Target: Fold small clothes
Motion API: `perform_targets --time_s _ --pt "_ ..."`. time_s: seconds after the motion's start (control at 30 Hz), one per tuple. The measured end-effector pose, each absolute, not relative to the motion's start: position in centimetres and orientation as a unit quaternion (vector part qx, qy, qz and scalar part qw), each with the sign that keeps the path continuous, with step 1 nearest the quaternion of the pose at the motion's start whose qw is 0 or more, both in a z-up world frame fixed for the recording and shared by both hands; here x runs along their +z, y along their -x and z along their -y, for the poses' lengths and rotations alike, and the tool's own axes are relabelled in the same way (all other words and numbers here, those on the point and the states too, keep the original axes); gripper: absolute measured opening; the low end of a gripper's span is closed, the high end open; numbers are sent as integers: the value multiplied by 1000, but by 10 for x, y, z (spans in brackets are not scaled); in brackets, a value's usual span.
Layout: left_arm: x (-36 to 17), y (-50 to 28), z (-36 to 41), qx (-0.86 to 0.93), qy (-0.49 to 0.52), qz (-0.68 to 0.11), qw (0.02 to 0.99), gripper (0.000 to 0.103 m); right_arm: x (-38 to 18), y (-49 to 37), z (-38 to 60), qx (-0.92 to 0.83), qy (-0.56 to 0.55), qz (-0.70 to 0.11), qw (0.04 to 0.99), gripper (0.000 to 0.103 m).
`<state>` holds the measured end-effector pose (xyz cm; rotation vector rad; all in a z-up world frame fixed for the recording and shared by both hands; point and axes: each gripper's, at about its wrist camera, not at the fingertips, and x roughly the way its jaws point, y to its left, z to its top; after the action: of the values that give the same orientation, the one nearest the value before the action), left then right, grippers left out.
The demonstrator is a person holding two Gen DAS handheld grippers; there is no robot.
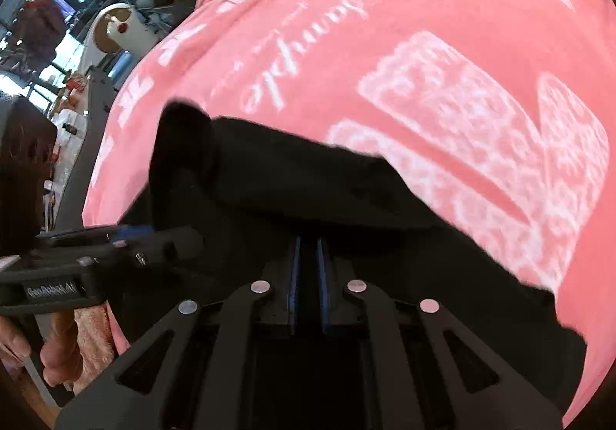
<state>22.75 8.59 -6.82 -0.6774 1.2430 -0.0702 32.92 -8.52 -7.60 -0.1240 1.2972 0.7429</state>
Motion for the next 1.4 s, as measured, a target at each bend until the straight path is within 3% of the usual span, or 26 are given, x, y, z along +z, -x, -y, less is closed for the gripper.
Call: perform_targets --time_s 0.17,0.23,0.4,0.53,0.77,0.83,0.9,1.0,1.07,1.1,1.13,1.17,1.3,1.4 --pt "-71 -220 -95 -40 329 -566 755 29 -79 -345 55 365 49 -586 722 8" --pt "-71 -220 -96 -40 334 -569 751 29 -72 -363 49 342 38 -556 756 5" --pt "-67 -223 -97 -50 336 -575 744 30 -30 -382 77 287 -39 -507 812 9" --pt "-68 -228 -98 -58 348 -573 740 35 -26 -334 79 311 22 -509 802 9" --pt "-34 -289 -92 -42 328 -534 778 56 -14 -259 265 26 -106 -467 878 13" --pt "-17 -300 -95 -39 335 -514 788 58 -19 -240 303 -19 -114 -485 867 29" --pt "-4 -301 -94 -38 318 -504 802 62 -27 -232 328 -20 -144 -501 853 33" --pt "8 -283 -86 -26 275 -496 823 64 -42 -242 334 -6 -153 -519 841 66" --pt "8 -263 -79 -20 250 -504 826 66 -51 -260 323 8 -141 -524 840 65" --pt "6 -254 -76 -22 243 -509 826 66 -58 -268 317 28 -148 -531 834 49" --pt "3 -242 -74 -23 235 -517 823 66 -63 -275 311 52 -160 -535 828 24" --pt "-1 -234 -72 -22 229 -526 819 66 -61 -278 306 55 -160 -531 831 8" --pt "-17 -206 -75 -19 207 -552 807 66 -31 -267 329 7 -183 -461 868 6" --pt "-33 -196 -74 0 175 -567 805 66 -60 -268 340 -94 -92 -521 844 7"
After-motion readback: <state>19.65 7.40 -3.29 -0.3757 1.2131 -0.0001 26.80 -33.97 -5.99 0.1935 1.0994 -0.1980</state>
